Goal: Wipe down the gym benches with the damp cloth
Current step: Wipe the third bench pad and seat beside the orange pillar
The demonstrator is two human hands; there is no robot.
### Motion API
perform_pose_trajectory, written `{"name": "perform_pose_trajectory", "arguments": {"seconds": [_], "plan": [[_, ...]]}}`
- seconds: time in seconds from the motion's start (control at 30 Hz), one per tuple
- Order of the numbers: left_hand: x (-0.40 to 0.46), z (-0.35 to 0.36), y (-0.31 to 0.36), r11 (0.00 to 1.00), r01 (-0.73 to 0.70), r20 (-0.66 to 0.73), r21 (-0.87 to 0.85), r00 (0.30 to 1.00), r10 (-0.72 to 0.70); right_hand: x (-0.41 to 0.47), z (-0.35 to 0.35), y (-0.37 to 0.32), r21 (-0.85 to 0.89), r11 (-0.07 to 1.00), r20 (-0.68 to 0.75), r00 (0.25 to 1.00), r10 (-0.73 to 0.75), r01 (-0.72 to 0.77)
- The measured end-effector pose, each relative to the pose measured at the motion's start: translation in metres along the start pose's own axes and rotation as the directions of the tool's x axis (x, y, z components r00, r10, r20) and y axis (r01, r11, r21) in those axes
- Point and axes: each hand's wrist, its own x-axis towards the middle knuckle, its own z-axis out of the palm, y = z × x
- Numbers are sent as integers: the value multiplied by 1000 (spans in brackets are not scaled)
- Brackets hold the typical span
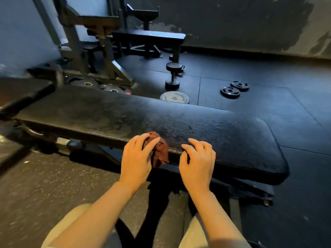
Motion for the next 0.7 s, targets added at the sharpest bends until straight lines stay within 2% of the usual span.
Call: {"name": "perform_pose_trajectory", "arguments": {"seconds": [0.07, 0.13, 0.2, 0.23, 0.3, 0.37, 0.4, 0.47, 0.57, 0.63, 0.7], "plan": [[-2, -23, -63, 986, 159, -22, 52, 987, -158, 0, 17, -24, 28, 998, 41, 998, -49, 48], [0, -48, -112, 943, 326, -47, 64, 945, -324, 0, 32, -44, 51, 993, 80, 991, -111, 107], [7, -58, -117, 914, 404, -87, 38, 912, -400, 1, 46, -59, 48, 985, 110, 979, -171, 167], [11, -56, -105, 929, 370, -94, 14, 925, -367, 1, 51, -64, 31, 982, 121, 974, -191, 189], [15, -42, -67, 985, 156, -41, -73, 986, -159, 1, 59, -68, -21, 976, 138, 967, -214, 219], [11, -21, -37, 990, -37, 47, -136, 998, 44, 2, 62, -67, -73, 966, 162, 958, -235, 249], [10, -15, -34, 985, -72, 64, -155, 995, 83, 3, 63, -65, -88, 960, 171, 954, -247, 265], [12, -18, -53, 990, -65, 60, -126, 996, 73, 3, 62, -62, -106, 951, 181, 946, -269, 291], [15, -39, -115, 994, 104, -18, -11, 994, -105, 0, 62, -63, -128, 949, 181, 947, -264, 289], [17, -58, -156, 957, 275, -34, 93, 961, -273, -1, 63, -66, -138, 954, 198, 951, -238, 267], [23, -67, -173, 922, 375, -36, 103, 927, -373, 2, 64, -69, -154, 958, 214, 955, -206, 242]]}}
